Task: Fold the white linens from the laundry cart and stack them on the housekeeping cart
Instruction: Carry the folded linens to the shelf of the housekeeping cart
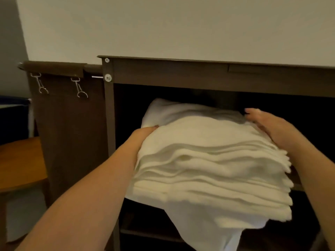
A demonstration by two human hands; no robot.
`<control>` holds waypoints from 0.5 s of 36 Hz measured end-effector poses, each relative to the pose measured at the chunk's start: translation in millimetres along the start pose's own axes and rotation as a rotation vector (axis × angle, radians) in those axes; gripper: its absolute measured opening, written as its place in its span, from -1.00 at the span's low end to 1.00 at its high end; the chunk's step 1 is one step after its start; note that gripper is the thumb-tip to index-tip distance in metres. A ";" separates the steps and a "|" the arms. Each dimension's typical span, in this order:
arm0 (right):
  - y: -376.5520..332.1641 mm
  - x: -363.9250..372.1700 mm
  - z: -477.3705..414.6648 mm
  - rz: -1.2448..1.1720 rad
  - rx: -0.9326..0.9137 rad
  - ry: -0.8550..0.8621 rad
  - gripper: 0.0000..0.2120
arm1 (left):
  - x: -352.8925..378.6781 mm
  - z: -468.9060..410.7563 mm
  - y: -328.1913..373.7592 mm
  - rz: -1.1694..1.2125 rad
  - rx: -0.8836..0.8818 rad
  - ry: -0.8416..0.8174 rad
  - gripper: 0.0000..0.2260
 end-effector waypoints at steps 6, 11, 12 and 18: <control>-12.9 63.4 28.0 0.538 -0.004 -0.154 -0.34 | -25.9 57.0 15.7 -0.100 0.308 0.224 -0.34; -9.0 62.9 25.2 0.631 -0.002 -0.123 -0.28 | -13.8 137.3 39.9 -0.048 0.775 0.250 -0.56; -8.1 63.3 25.5 0.642 0.001 -0.126 -0.28 | -3.9 151.2 42.7 -0.084 0.847 0.205 -0.61; -12.3 66.0 29.6 0.899 -0.087 -0.102 -0.20 | 51.0 216.3 30.8 -0.864 1.211 0.307 -0.04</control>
Point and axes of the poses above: each hand's wrist, its own z-axis away from the middle knuckle, its own x-axis out of the palm, y = z × x, the point moved 10 cm from there along -z, towards the middle knuckle, and after that the axes turned 1 degree about -z, right-handed, at the moved point
